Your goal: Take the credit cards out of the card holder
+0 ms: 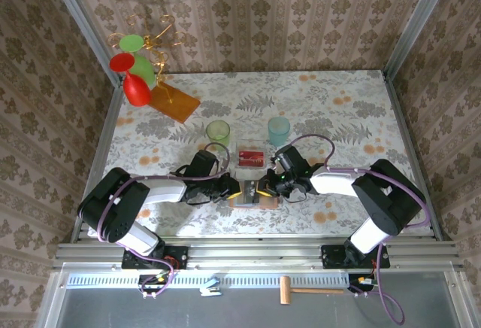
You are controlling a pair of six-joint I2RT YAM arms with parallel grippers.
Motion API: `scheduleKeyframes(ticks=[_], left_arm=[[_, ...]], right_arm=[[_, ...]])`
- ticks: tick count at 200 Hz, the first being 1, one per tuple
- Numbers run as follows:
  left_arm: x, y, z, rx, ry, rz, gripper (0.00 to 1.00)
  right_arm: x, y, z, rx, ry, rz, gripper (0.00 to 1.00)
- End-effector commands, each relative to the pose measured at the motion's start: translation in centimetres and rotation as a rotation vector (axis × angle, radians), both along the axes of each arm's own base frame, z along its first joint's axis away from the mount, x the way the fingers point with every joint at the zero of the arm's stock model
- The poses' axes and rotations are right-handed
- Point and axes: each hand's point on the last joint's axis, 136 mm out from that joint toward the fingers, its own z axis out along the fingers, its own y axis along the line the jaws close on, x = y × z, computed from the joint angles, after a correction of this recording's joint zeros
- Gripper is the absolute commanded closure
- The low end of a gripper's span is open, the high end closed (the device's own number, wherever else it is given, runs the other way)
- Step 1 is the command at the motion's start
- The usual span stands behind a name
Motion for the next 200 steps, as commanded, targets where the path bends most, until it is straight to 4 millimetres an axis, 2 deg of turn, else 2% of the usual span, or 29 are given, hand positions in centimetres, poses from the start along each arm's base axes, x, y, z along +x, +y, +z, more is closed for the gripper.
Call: scheduleKeyframes(ticks=[1, 69, 135, 162, 200], left_arm=[[-0.5, 0.4, -0.6, 0.034, 0.009, -0.004, 0.88], [-0.9, 0.6, -0.6, 0.043, 0.002, 0.01, 0.88], [-0.8, 0.5, 0.1, 0.041, -0.021, 0.018, 0.88], [-0.4, 0.4, 0.7, 0.03, -0.04, 0.022, 0.87], [0.8, 0.1, 2.8, -0.008, -0.121, 0.033, 0.84]], right_arm=[[-0.9, -1.6, -0.8, -0.055, 0.021, -0.003, 0.91], [-0.9, -2.6, 0.0, -0.07, 0.009, 0.004, 0.91], [-0.4, -2.5, 2.4, -0.072, -0.036, 0.029, 0.93], [-0.3, -2.4, 3.0, -0.07, -0.043, 0.035, 0.95], [0.1, -2.6, 4.2, -0.095, -0.072, 0.048, 0.96]])
